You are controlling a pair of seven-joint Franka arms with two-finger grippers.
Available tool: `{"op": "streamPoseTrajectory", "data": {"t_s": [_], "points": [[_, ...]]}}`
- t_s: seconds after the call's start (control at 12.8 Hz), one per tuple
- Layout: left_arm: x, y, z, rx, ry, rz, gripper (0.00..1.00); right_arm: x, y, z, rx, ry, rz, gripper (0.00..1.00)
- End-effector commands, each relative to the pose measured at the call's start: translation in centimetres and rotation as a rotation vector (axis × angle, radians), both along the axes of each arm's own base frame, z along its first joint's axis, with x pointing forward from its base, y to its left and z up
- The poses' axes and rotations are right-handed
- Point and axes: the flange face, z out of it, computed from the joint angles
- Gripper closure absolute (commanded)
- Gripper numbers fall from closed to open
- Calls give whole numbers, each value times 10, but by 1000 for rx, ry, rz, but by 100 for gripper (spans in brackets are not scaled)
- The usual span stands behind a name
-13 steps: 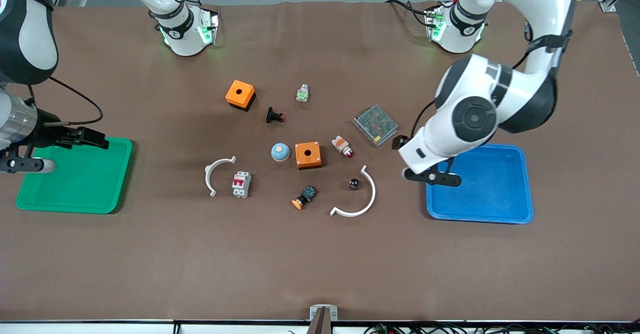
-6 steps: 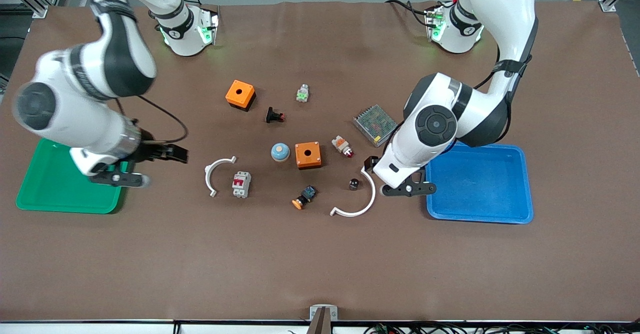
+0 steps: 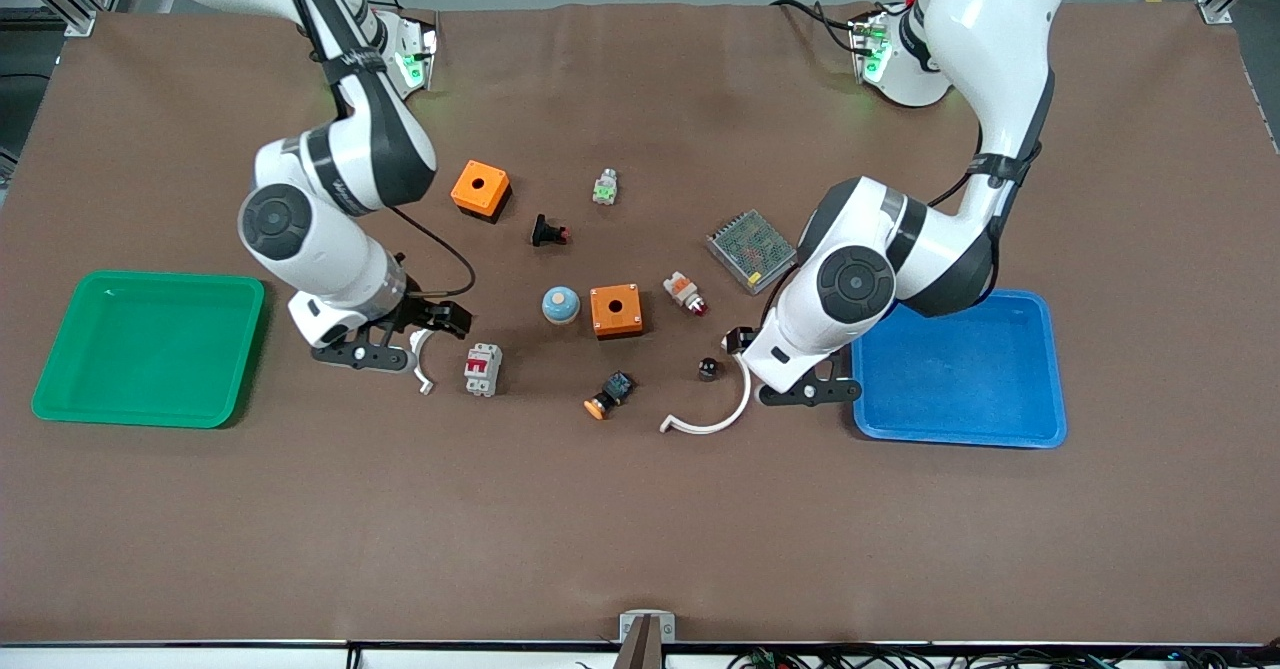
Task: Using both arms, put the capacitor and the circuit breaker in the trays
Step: 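Reach the right gripper to the circuit breaker while the left gripper reaches the capacitor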
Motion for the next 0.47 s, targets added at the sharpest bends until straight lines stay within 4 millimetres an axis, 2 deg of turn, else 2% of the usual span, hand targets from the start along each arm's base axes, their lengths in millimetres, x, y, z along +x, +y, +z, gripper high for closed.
{"op": "streamPoseTrajectory", "data": {"t_s": [0.0, 0.16, 0.31, 0.39], "points": [[4, -4, -2, 8, -8, 27, 0, 4, 10, -26, -28, -31, -2, 0], [3, -12, -7, -1, -28, 50, 0, 8, 13, -50, -31, -52, -1, 0], [4, -12, -15, 1, -25, 76, 0, 9, 16, -64, -36, -52, 3, 0], [2, -21, -21, -3, -32, 79, 0, 9, 18, -67, -35, -57, 5, 0]]}}
